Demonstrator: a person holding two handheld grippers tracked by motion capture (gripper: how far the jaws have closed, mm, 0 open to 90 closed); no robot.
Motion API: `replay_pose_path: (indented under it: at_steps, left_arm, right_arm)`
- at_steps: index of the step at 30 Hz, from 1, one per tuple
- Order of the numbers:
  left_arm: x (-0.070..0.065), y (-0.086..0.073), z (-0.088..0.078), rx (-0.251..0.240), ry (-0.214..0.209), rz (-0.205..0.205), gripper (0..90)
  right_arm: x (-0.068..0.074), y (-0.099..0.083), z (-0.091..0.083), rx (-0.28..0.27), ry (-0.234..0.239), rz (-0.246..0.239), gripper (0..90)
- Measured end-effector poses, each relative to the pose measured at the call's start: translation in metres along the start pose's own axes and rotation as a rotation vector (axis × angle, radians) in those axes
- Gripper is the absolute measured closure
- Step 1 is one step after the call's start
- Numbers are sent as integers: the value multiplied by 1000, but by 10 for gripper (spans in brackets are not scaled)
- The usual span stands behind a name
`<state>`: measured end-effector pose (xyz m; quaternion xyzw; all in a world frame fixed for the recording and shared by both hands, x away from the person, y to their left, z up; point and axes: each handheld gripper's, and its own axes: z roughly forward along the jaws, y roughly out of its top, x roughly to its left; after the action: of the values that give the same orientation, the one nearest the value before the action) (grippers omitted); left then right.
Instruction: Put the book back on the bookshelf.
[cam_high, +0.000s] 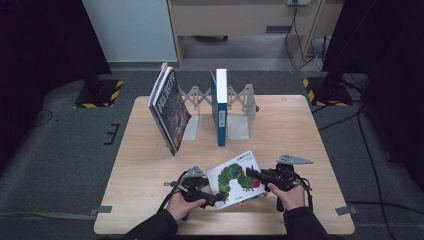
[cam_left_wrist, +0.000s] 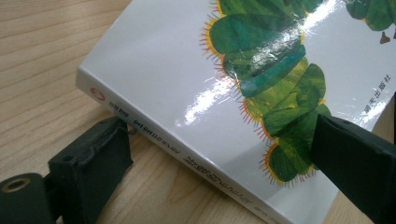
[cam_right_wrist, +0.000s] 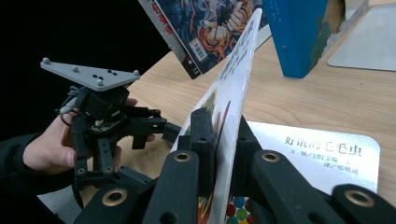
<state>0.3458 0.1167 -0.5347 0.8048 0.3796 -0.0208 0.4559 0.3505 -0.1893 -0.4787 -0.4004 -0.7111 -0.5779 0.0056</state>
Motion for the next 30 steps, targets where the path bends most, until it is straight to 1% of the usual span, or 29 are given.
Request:
replay_pose_path:
  at_steps: [3,4,5,6,9,10,11,12,14,15,18,19,21,22,25,27,29,30]
  left_arm:
    - [0,0,1,-3,-1,8,30]
    - [1,0,1,-3,1,18,31]
    - [1,0,1,-4,2,20,31]
    - [1,0,2,-8,1,18,30]
    - [1,0,2,-9,1,19,38]
    - [1,0,2,-12,9,27,44]
    - [0,0,3,-12,11,30,49]
    - [0,0,3,-11,15,36,51]
    - [0,0,3,-12,20,39,58]
    - [0,0,3,-12,20,39,58]
    - [0,0,3,-12,23,41,67]
    - [0,0,3,-12,23,40,66]
    - [-1,0,3,-12,26,39,67]
    - [-1,0,3,-12,28,40,67]
    - [-2,-1,4,-13,37,55,69]
    - [-2,-1,4,-14,39,56,71]
    - [-2,-1,4,-15,37,52,70]
    - [-1,-1,4,-15,36,52,70]
  right_arm:
    - [-1,-1,0,1,-3,2,832]
    - [-2,-1,0,6,-12,-2,823]
    - [-3,-2,0,13,-29,-9,816]
    - [-4,-2,0,13,-32,-7,804]
    - [-7,-6,2,35,-81,-17,734]
    - [-7,-7,4,46,-92,-14,708]
    - [-8,-9,6,65,-117,-21,674]
    - [-8,-10,8,77,-123,-19,649]
    - [-9,-14,14,114,-158,-37,598]
    - [-9,-16,16,125,-170,-38,583]
    - [-11,-18,18,134,-192,-28,541]
    - [-11,-19,19,146,-207,-37,513]
    - [-11,-21,22,166,-225,-40,456]
    - [-11,-22,23,176,-236,-51,444]
    - [-10,-23,26,188,-252,-38,394]
    - [-10,-25,28,204,-270,-43,354]
    - [-10,-27,30,209,-277,-48,343]
    - [-10,-27,30,209,-276,-37,343]
